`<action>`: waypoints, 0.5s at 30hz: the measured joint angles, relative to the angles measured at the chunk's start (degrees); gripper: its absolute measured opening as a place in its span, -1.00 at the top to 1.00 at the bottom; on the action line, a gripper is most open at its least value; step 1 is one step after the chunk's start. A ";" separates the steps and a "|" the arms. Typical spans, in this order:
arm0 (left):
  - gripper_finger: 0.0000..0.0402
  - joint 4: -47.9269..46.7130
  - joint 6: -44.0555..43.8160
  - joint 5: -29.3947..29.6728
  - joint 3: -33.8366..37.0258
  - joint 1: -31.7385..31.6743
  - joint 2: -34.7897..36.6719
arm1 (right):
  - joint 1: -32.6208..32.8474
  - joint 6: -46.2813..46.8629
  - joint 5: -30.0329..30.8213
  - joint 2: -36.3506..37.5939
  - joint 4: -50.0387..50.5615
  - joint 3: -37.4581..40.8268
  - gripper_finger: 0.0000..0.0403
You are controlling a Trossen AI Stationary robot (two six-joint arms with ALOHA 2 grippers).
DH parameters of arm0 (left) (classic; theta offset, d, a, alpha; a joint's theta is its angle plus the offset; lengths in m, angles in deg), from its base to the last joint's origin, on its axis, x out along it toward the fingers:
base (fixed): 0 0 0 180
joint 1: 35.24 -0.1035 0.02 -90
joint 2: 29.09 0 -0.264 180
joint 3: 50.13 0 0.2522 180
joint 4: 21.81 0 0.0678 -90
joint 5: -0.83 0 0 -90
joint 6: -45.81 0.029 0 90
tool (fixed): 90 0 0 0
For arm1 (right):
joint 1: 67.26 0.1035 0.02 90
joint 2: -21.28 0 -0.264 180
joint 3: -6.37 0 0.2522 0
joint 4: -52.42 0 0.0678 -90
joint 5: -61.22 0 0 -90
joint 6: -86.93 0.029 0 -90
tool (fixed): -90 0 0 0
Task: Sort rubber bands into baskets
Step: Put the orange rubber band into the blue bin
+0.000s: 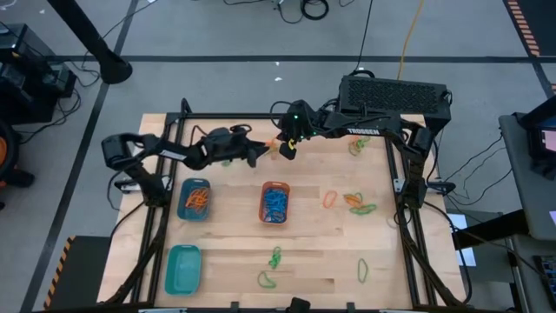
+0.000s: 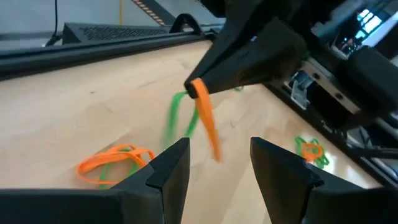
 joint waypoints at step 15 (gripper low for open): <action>0.12 -4.11 -2.43 -0.16 -5.83 -0.49 -4.79 | 1.15 -1.24 -0.22 0.00 0.23 0.00 1.00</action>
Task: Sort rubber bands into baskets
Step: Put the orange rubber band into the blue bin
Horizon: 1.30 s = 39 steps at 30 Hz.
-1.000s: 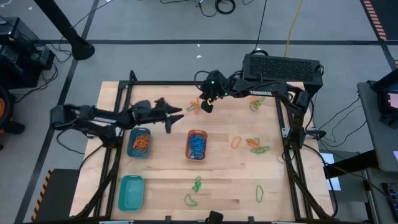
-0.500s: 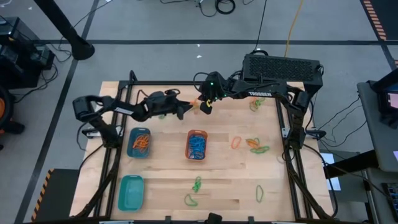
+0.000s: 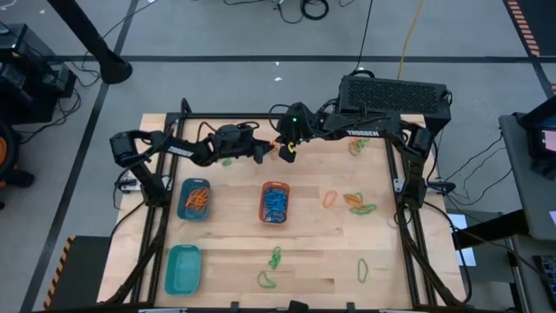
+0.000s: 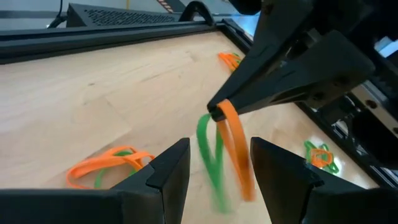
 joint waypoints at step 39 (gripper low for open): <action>0.95 -2.82 4.83 -1.44 -2.49 0.00 0.00 | 0.03 -2.40 0.34 0.00 0.01 0.00 0.99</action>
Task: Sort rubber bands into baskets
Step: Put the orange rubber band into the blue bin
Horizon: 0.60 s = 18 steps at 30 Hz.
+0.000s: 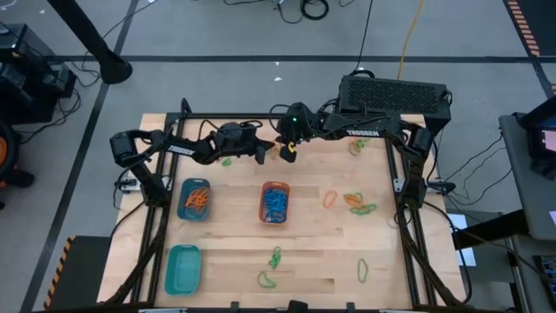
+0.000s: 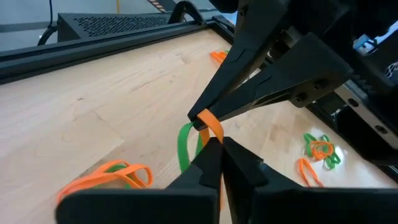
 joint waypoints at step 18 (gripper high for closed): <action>0.93 -4.10 1.96 0.27 0.02 -0.07 1.73 | -1.31 -5.50 0.03 1.01 3.71 -0.02 0.43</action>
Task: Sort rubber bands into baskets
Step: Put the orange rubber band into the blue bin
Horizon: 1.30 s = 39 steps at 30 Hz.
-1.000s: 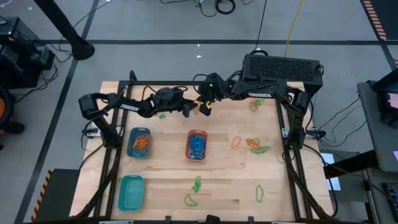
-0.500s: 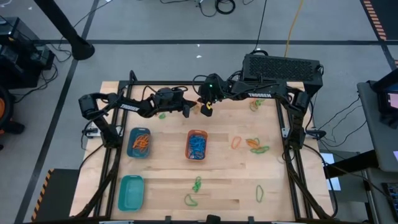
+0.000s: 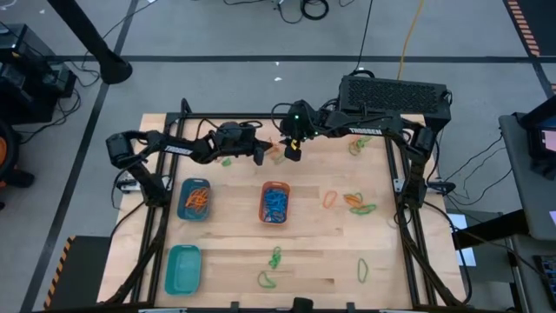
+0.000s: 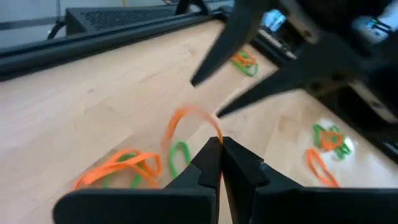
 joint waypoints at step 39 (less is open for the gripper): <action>0.93 -96.86 -32.51 10.18 0.00 35.99 47.13 | 2.86 -0.59 -3.41 1.65 4.46 -0.02 0.38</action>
